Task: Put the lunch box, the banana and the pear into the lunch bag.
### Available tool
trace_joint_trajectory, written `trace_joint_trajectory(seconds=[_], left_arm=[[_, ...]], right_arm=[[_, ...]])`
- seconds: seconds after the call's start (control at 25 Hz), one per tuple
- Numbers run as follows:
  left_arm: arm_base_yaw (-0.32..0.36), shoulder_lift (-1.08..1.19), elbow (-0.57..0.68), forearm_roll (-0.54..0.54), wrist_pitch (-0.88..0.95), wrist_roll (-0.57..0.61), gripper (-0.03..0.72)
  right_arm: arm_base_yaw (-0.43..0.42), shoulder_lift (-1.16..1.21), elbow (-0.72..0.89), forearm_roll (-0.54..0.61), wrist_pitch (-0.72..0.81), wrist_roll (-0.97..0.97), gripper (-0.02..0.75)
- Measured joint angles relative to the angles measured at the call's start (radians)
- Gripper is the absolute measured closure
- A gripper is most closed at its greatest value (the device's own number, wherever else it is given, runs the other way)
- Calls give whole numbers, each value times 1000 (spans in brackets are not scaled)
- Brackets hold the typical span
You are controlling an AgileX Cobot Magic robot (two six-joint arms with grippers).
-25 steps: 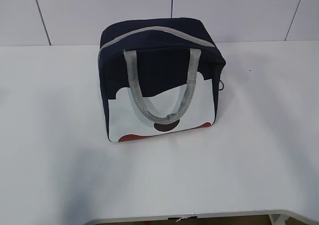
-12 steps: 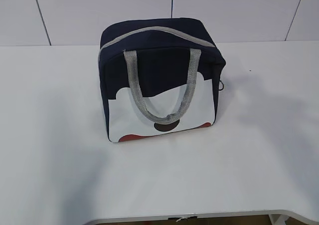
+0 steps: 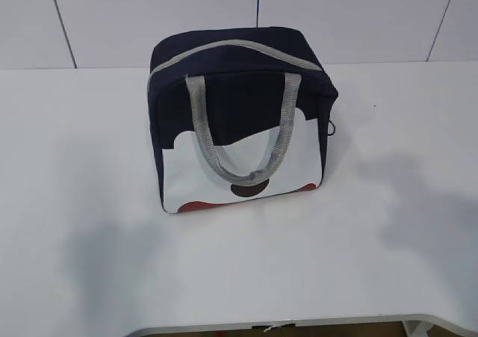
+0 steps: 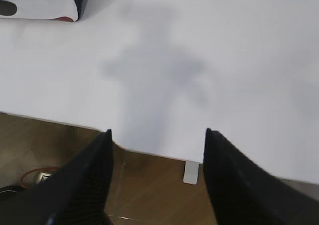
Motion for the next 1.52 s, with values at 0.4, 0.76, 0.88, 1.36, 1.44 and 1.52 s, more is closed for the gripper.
trace_joint_trajectory(seconds=[0.4, 0.76, 0.88, 1.36, 1.44, 1.52], left_arm=[[0, -232, 74, -25, -26, 0, 217], [0, -232, 134, -55, 2, 0, 218], [0, -232, 136, -56, 7, -2, 218], [0, -232, 147, -61, 12, -2, 272], [0, -232, 147, -61, 12, -2, 272], [0, -232, 147, -61, 12, -2, 273]], right_arm=[[0, -191, 196, 55, 0, 0, 262], [0, -356, 346, 57, -8, 1, 262], [0, -416, 390, 51, -10, 1, 262], [0, -588, 426, 38, -24, 2, 262], [0, -588, 426, 38, -25, 2, 262], [0, -588, 426, 38, -29, -4, 262]])
